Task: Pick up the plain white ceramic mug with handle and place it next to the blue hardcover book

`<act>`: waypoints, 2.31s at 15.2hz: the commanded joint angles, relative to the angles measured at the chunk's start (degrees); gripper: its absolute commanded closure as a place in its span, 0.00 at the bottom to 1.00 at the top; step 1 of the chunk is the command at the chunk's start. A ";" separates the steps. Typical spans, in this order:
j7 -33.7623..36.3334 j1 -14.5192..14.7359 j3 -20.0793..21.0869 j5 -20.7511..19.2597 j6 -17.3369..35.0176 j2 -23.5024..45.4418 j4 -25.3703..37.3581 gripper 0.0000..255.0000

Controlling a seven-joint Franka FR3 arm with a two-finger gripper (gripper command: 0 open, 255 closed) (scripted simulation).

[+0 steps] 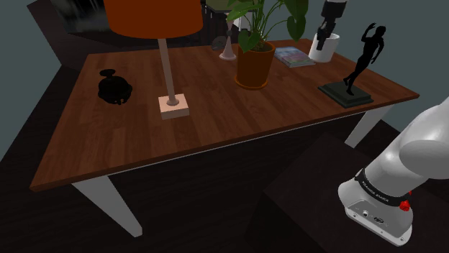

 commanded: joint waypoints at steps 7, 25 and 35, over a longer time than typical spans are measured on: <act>-6.57 -4.08 -1.33 10.38 -6.23 22.36 26.30 1.00; -7.98 -12.89 1.51 18.38 -11.33 45.71 53.89 1.00; -8.45 -11.23 1.54 18.43 -3.15 45.11 44.82 1.00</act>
